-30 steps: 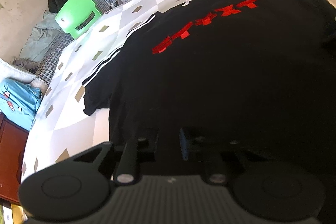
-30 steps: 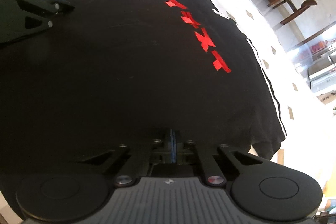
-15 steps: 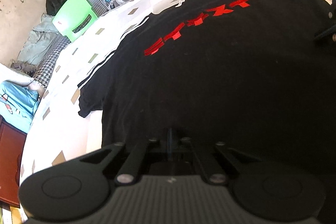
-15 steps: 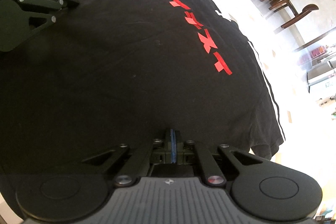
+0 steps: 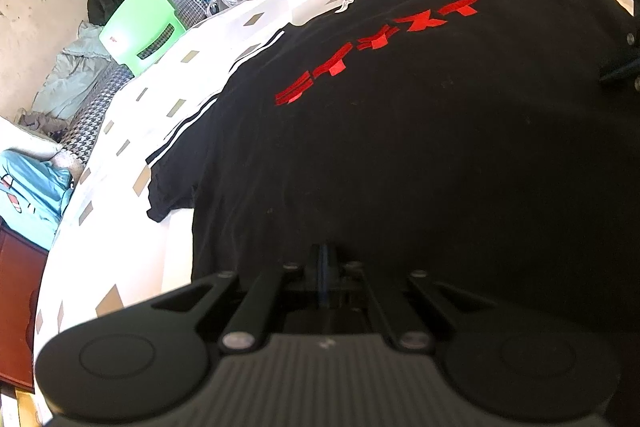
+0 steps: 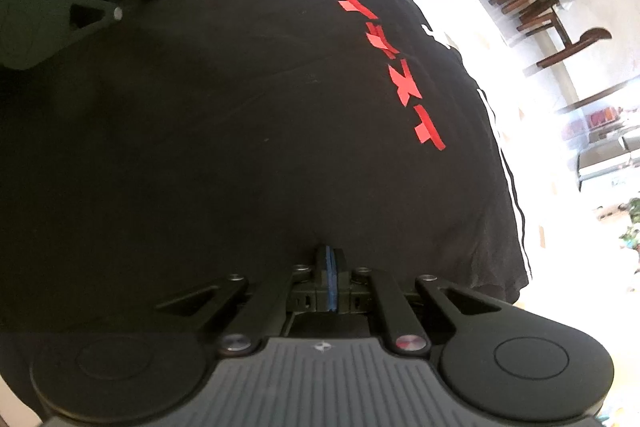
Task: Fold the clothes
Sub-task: 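Hold the shirt hem closed in both grippers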
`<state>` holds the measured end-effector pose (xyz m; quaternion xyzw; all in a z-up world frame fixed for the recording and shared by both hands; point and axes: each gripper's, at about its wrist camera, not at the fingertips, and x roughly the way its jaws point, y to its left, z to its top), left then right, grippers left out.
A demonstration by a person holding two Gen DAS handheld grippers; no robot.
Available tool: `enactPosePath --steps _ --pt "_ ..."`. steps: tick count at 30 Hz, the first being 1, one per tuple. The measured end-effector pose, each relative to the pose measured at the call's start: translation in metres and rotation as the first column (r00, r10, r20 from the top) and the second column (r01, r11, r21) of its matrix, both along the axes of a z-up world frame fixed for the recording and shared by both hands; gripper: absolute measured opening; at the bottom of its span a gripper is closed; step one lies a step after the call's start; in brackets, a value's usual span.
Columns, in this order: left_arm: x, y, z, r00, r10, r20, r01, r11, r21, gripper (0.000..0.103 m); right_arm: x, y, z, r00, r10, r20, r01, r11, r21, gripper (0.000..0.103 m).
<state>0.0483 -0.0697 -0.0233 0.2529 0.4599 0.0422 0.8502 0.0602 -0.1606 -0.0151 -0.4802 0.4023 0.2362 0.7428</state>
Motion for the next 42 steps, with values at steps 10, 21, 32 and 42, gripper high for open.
enactPosePath --steps 10,21,32,42 --pt "0.001 0.002 0.003 1.0 0.004 -0.013 -0.004 1.0 -0.011 0.0 0.008 -0.005 0.005 0.999 -0.014 -0.045 0.016 0.999 0.032 0.006" --pt "0.003 0.006 0.005 1.0 0.026 -0.014 -0.026 0.999 -0.044 0.0 0.01 -0.009 0.007 0.998 -0.033 -0.055 0.037 0.997 0.07 0.007" --pt "0.004 0.01 0.008 0.999 0.045 -0.019 -0.046 0.997 -0.069 0.0 0.013 -0.01 0.008 0.996 -0.061 -0.071 0.067 0.993 0.098 0.006" --pt "0.005 0.011 0.009 0.998 0.063 -0.013 -0.063 0.995 -0.082 0.0 0.019 -0.013 0.011 0.989 -0.119 -0.088 0.13 0.981 0.141 0.006"
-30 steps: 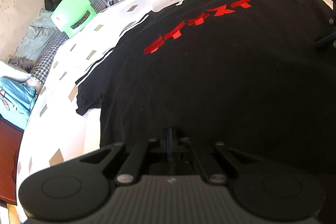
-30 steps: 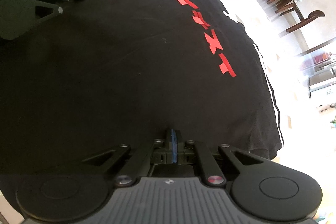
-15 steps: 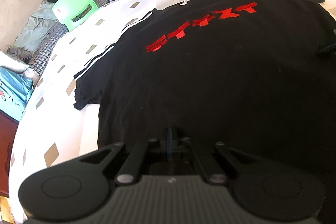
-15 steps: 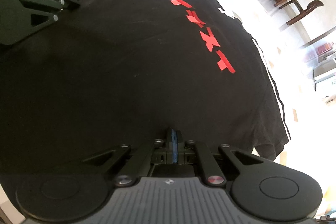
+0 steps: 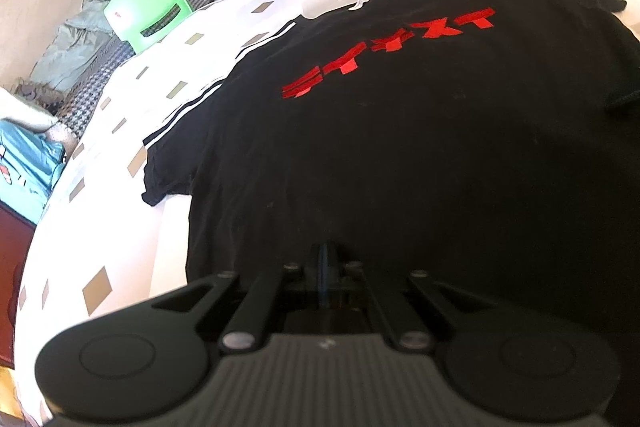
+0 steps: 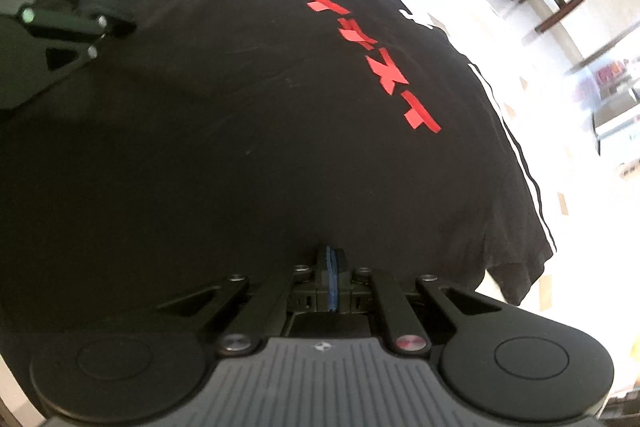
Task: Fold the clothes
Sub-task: 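Hold the shirt hem closed in both grippers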
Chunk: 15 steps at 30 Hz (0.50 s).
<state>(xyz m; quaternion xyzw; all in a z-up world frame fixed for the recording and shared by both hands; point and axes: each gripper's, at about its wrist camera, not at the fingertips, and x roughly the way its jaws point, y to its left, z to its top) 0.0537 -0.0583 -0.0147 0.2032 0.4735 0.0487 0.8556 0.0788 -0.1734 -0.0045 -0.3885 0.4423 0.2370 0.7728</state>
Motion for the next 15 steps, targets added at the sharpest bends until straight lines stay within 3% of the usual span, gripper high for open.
enactPosePath --steps 7,11,15 --pt "0.004 0.006 0.004 1.0 0.026 -0.005 -0.026 0.999 -0.033 0.0 0.005 -0.003 0.003 0.999 -0.036 -0.019 0.037 0.999 0.034 0.005" --pt "0.007 0.014 0.01 0.998 0.054 0.018 -0.053 0.998 -0.041 0.01 0.016 -0.01 0.01 0.994 -0.106 0.0 0.106 0.991 0.078 0.005" --pt "0.015 0.028 0.025 0.993 0.105 0.061 -0.1 0.991 -0.087 0.014 0.029 -0.019 0.023 0.982 -0.189 0.022 0.184 0.971 0.151 0.005"
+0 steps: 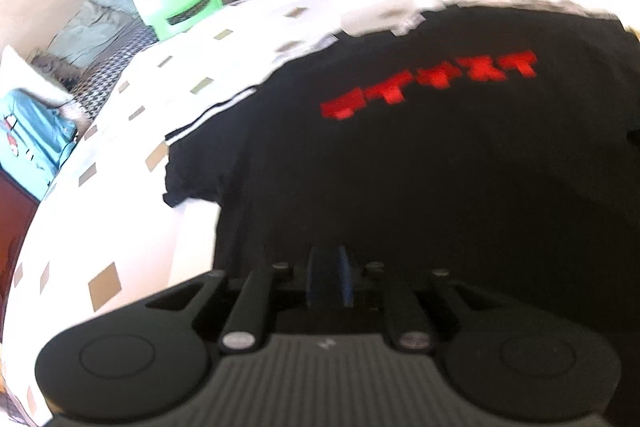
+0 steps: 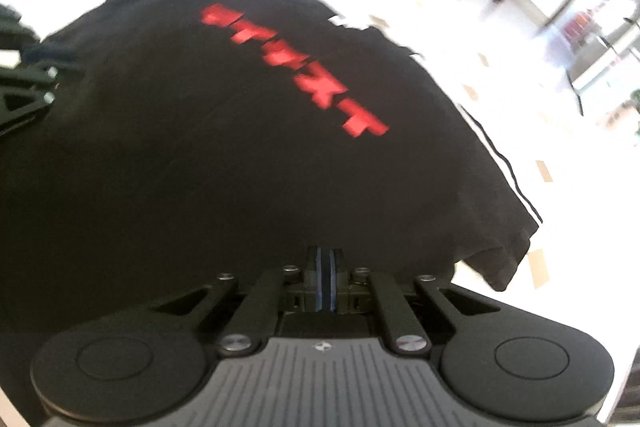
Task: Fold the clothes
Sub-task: 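Hold the shirt hem closed in both grippers, then open both grippers to release the hem and raise them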
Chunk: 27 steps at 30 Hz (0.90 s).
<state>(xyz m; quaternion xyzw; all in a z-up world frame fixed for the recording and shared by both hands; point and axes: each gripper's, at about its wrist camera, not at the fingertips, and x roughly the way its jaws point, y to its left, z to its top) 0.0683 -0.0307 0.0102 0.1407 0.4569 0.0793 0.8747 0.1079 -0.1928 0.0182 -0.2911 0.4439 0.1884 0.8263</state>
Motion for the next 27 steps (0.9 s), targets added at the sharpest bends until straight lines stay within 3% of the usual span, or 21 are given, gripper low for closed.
enactPosePath --steps 6,9,11,13,17,23,27 --pt "0.014 0.023 0.016 0.995 0.101 0.017 -0.099 0.992 -0.084 0.016 0.019 -0.014 0.02 0.992 -0.12 0.043 0.115 0.987 0.111 0.006" --pt "0.021 0.032 0.02 0.99 0.141 0.022 -0.138 0.984 -0.113 0.026 0.028 -0.02 0.024 0.984 -0.174 0.049 0.166 0.977 0.137 0.007" --pt "0.027 0.04 0.021 0.985 0.171 0.017 -0.167 0.975 -0.146 0.058 0.032 -0.022 0.024 0.978 -0.199 0.061 0.189 0.972 0.14 0.02" --pt "0.026 0.049 0.026 0.981 0.194 0.011 -0.188 0.962 -0.196 0.074 0.035 -0.023 0.024 0.972 -0.223 0.071 0.211 0.966 0.148 0.035" --pt "0.031 0.06 0.026 0.973 0.231 -0.002 -0.223 0.936 -0.272 0.099 0.041 -0.026 0.024 0.966 -0.251 0.058 0.238 0.956 0.174 0.046" --pt "0.037 0.065 0.021 0.963 0.264 -0.042 -0.264 0.913 -0.311 0.103 0.05 -0.028 0.02 0.957 -0.286 0.045 0.274 0.944 0.182 0.054" --pt "0.041 0.068 0.018 0.959 0.277 -0.06 -0.28 0.898 -0.339 0.103 0.059 -0.041 0.02 0.937 -0.347 -0.036 0.343 0.895 0.285 0.056"
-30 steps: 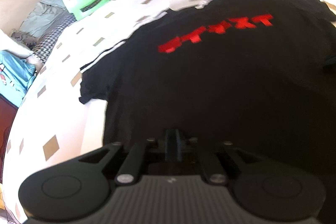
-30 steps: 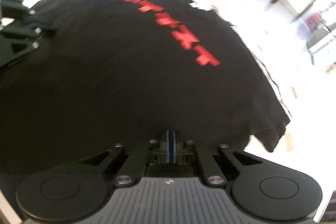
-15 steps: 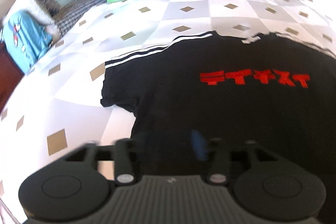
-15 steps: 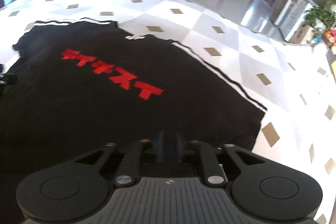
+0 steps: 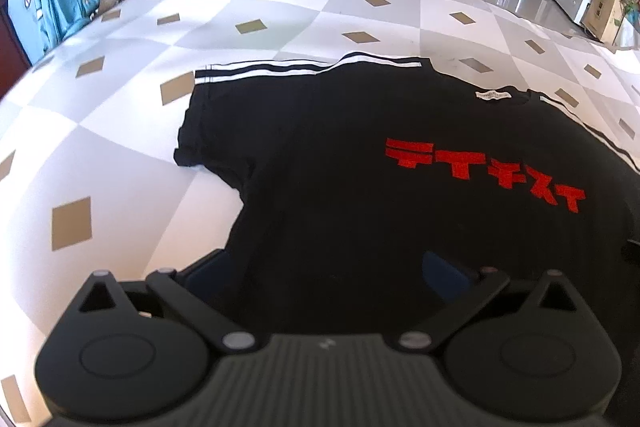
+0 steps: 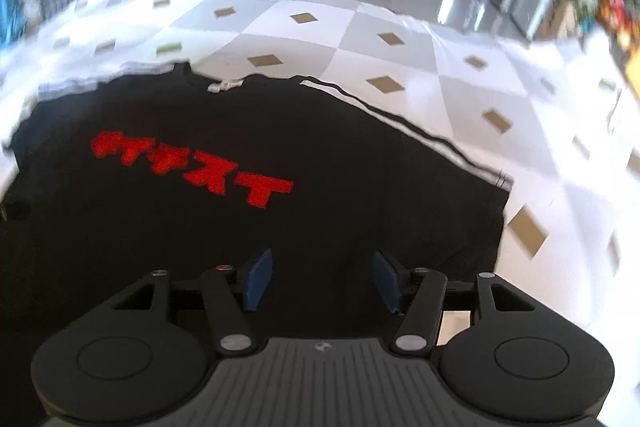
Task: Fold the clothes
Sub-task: 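Open both grippers to release the hem and raise them, then grasp a side edge of the black shirt with the right gripper and fold it inward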
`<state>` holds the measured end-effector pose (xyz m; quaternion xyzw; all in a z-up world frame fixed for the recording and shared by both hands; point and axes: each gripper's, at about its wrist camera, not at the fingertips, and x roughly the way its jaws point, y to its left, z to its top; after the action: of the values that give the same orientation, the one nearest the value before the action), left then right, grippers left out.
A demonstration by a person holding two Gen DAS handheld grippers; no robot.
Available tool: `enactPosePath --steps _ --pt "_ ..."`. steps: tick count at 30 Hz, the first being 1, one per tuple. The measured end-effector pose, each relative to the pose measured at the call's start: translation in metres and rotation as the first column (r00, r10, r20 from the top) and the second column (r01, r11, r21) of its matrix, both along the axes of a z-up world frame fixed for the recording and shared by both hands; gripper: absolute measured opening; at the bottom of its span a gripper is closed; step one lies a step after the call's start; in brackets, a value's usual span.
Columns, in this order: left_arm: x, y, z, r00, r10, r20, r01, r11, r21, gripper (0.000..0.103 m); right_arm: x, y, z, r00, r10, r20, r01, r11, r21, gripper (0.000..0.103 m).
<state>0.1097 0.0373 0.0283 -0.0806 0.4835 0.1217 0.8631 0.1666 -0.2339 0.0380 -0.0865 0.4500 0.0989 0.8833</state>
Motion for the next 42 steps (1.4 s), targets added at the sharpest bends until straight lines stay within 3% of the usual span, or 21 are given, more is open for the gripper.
enactPosePath --steps 7,17,23,37,42 --pt "0.005 0.0 0.0 1.0 0.017 0.001 -0.017 1.0 0.025 0.103 0.016 -0.013 0.002 0.998 -0.062 -0.019 0.063 0.995 0.075 0.058" --pt "0.011 0.003 -0.009 0.998 0.051 -0.046 -0.046 0.994 0.098 0.103 0.046 -0.067 0.009 0.97 -0.238 -0.043 0.241 0.949 0.202 0.059" --pt "0.013 0.001 -0.017 0.995 0.054 -0.08 -0.042 0.989 0.145 0.103 0.059 -0.09 0.005 0.954 -0.297 -0.048 0.3 0.93 0.214 0.059" --pt "0.012 -0.006 -0.03 0.991 0.022 -0.135 -0.002 0.99 0.143 0.103 0.077 -0.126 -0.018 0.888 -0.442 -0.123 0.459 0.853 0.248 0.059" --pt "0.011 -0.007 -0.032 0.99 0.018 -0.143 0.002 0.99 0.141 0.103 0.076 -0.122 -0.025 0.884 -0.454 -0.113 0.467 0.853 0.231 0.058"
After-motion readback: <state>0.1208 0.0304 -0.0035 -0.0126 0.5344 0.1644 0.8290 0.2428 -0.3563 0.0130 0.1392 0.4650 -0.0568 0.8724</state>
